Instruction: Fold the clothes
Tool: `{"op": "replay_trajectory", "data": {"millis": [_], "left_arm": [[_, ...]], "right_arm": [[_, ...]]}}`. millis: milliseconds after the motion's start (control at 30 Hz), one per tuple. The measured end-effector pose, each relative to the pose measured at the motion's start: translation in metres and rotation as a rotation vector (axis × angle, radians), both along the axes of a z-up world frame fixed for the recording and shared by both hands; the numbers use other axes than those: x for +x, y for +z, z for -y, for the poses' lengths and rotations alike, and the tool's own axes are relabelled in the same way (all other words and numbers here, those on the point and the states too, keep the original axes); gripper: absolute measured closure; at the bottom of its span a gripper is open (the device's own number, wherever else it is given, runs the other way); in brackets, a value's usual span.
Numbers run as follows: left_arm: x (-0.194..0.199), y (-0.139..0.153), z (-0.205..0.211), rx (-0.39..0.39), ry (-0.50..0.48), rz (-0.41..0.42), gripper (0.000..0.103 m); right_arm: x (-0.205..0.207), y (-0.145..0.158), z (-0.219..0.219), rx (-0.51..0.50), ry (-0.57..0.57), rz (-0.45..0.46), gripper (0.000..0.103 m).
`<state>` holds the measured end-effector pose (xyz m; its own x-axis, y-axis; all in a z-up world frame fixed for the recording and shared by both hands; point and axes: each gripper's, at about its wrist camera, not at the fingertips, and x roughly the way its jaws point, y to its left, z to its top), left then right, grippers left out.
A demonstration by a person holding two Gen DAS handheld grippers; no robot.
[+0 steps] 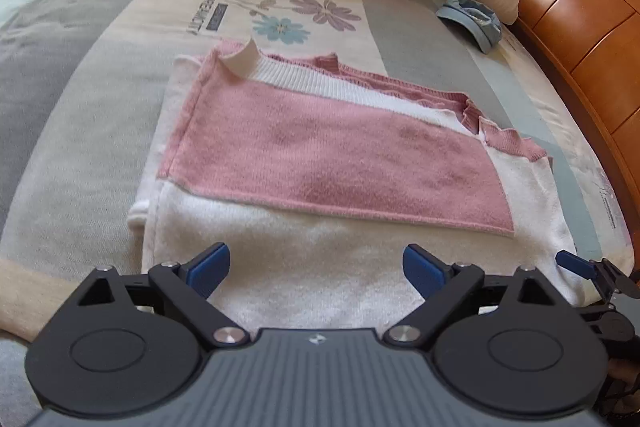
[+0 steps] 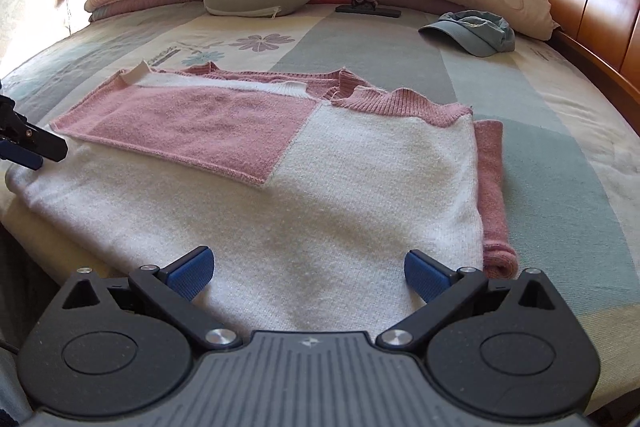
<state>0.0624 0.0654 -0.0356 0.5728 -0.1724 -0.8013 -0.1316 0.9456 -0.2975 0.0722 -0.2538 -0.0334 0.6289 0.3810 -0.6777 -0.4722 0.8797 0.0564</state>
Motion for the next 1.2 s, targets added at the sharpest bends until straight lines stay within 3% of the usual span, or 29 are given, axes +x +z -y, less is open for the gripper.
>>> {"op": "replay_trajectory", "data": {"millis": [167, 267, 367, 467, 567, 733, 900, 967, 1200], "left_arm": [[0.015, 0.02, 0.008, 0.058, -0.043, 0.087, 0.009], [0.027, 0.013, 0.012, 0.07, -0.05, 0.105, 0.009], [0.032, -0.004, 0.004, 0.079, -0.017, 0.083, 0.009], [0.037, -0.02, -0.003, 0.086, 0.015, 0.063, 0.009], [0.039, -0.013, -0.013, 0.027, 0.004, 0.1, 0.009], [0.061, -0.009, -0.023, 0.072, 0.007, 0.107, 0.009], [0.069, -0.026, -0.041, 0.041, 0.008, 0.117, 0.009], [0.069, -0.02, -0.041, 0.035, 0.009, 0.106, 0.009], [0.06, -0.003, 0.005, -0.049, -0.157, 0.175, 0.008]], "right_arm": [[0.026, 0.015, 0.007, 0.152, -0.042, 0.02, 0.0], [0.045, 0.009, 0.012, 0.189, -0.077, 0.029, 0.0], [0.064, -0.011, 0.027, 0.176, -0.17, -0.018, 0.0], [0.061, -0.013, 0.034, 0.176, -0.133, -0.001, 0.0], [0.057, -0.008, 0.035, 0.167, -0.108, 0.01, 0.0], [0.072, 0.009, 0.027, 0.203, -0.132, 0.063, 0.0], [0.098, -0.011, 0.032, 0.161, -0.23, -0.009, 0.0], [0.097, -0.013, 0.038, 0.183, -0.226, -0.008, 0.0], [0.082, 0.009, 0.036, 0.212, -0.234, 0.035, 0.0]]}}
